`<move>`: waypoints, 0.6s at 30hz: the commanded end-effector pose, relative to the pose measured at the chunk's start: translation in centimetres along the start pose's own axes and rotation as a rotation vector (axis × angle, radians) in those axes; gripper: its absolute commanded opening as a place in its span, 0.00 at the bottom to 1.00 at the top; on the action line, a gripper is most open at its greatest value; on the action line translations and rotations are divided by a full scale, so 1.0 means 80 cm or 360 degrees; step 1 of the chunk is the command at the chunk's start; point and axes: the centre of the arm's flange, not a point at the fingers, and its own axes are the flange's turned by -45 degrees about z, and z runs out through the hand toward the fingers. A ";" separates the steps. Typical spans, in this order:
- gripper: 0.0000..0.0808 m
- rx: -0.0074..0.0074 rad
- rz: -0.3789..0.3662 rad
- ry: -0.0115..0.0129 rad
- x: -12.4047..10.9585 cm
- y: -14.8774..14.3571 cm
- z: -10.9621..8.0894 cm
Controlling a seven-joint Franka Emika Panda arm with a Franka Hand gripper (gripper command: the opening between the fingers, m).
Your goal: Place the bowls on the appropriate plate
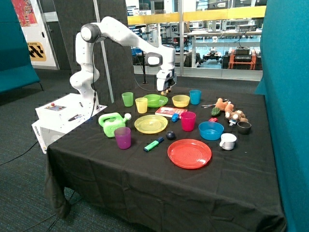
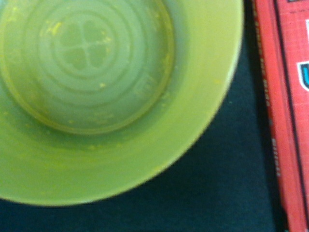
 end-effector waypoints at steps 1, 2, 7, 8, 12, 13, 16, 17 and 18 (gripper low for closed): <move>0.58 0.00000 0.0009 0.00082 0.005 -0.017 0.007; 0.58 0.00000 0.0010 0.00082 0.007 -0.019 0.007; 0.58 0.00000 0.0013 0.00082 0.017 -0.026 0.006; 0.58 0.00000 0.0013 0.00082 0.019 -0.027 0.005; 0.58 0.00001 0.0030 0.00082 0.027 -0.028 0.006; 0.58 0.00001 0.0042 0.00082 0.029 -0.027 0.007; 0.58 0.00001 0.0062 0.00082 0.032 -0.024 0.010; 0.58 0.00001 0.0062 0.00082 0.033 -0.024 0.011; 0.58 0.00002 0.0070 0.00082 0.033 -0.024 0.012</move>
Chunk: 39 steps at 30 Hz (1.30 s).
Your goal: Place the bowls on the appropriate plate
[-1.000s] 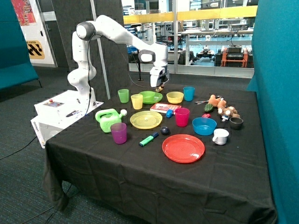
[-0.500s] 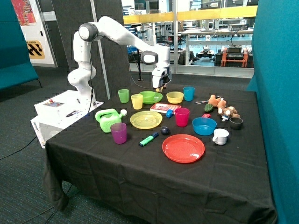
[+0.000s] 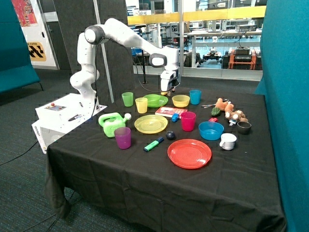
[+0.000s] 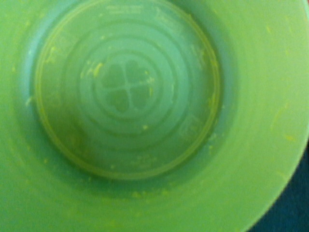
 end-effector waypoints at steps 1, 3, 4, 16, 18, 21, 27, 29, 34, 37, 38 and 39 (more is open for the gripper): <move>0.58 -0.00044 0.0039 -0.00081 0.011 -0.001 0.005; 0.58 -0.00044 0.0046 -0.00081 0.012 0.000 0.007; 0.58 -0.00044 0.0049 -0.00081 0.012 0.000 0.007; 0.58 -0.00045 0.0101 -0.00080 0.012 0.003 0.013; 0.57 -0.00046 0.0106 -0.00080 0.012 0.004 0.013; 0.57 -0.00046 0.0114 -0.00080 0.015 0.007 0.017; 0.57 -0.00046 0.0117 -0.00080 0.017 0.011 0.024; 0.57 -0.00046 0.0122 -0.00080 0.017 0.012 0.029; 0.57 -0.00046 0.0122 -0.00080 0.013 0.014 0.040; 0.57 -0.00046 0.0115 -0.00080 0.010 0.014 0.049; 0.57 -0.00046 0.0111 -0.00080 0.009 0.013 0.052; 0.57 -0.00046 0.0114 -0.00080 0.009 0.013 0.055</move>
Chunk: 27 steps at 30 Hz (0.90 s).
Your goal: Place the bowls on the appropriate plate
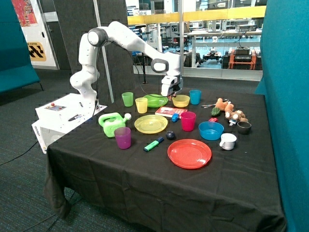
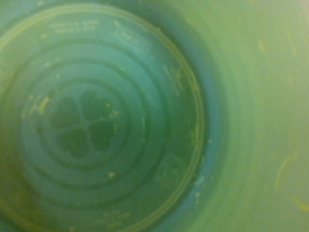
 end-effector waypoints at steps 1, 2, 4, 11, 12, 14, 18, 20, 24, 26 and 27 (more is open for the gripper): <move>0.57 0.00098 -0.0002 0.00128 -0.006 0.001 0.019; 0.57 0.00098 -0.0004 0.00128 -0.006 0.001 0.020; 0.57 0.00097 -0.0026 0.00129 -0.006 -0.001 0.022; 0.57 0.00097 -0.0039 0.00129 -0.009 -0.007 0.030; 0.57 0.00096 -0.0041 0.00129 -0.009 -0.007 0.032; 0.57 0.00096 -0.0045 0.00129 -0.010 -0.008 0.035; 0.57 0.00096 -0.0047 0.00129 -0.011 -0.009 0.038; 0.57 0.00096 -0.0046 0.00129 -0.012 -0.009 0.039; 0.49 0.00097 -0.0040 0.00129 -0.015 -0.009 0.042; 0.45 0.00097 -0.0038 0.00129 -0.015 -0.009 0.042; 0.34 0.00097 -0.0033 0.00129 -0.016 -0.008 0.042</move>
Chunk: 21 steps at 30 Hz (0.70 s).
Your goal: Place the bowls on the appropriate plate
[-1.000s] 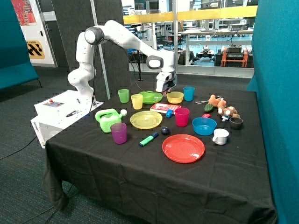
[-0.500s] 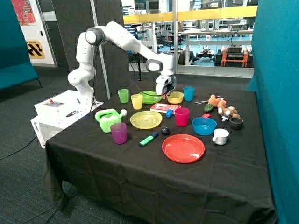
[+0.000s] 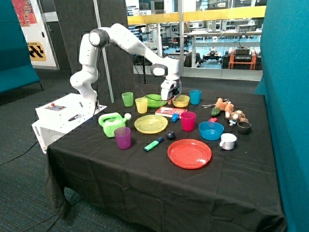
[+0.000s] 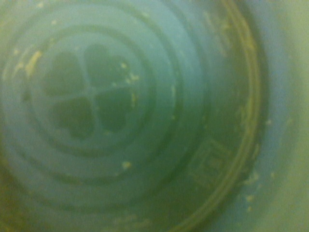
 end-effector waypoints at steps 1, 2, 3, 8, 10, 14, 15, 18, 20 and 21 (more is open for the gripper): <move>0.17 -0.00021 0.0023 0.00048 -0.006 -0.001 0.006; 0.08 -0.00021 0.0025 0.00048 -0.007 -0.001 0.006; 0.04 -0.00021 0.0025 0.00048 -0.008 -0.001 0.006; 0.00 -0.00021 0.0012 0.00048 -0.011 -0.001 0.005; 0.00 -0.00021 0.0003 0.00048 -0.011 -0.003 0.005; 0.00 -0.00021 -0.0010 0.00048 -0.011 -0.007 0.005; 0.00 -0.00021 -0.0011 0.00048 -0.011 -0.007 0.005; 0.00 -0.00021 -0.0017 0.00048 -0.012 -0.009 0.006; 0.00 -0.00022 -0.0036 0.00048 -0.013 -0.010 0.006; 0.00 -0.00022 -0.0039 0.00048 -0.013 -0.010 0.006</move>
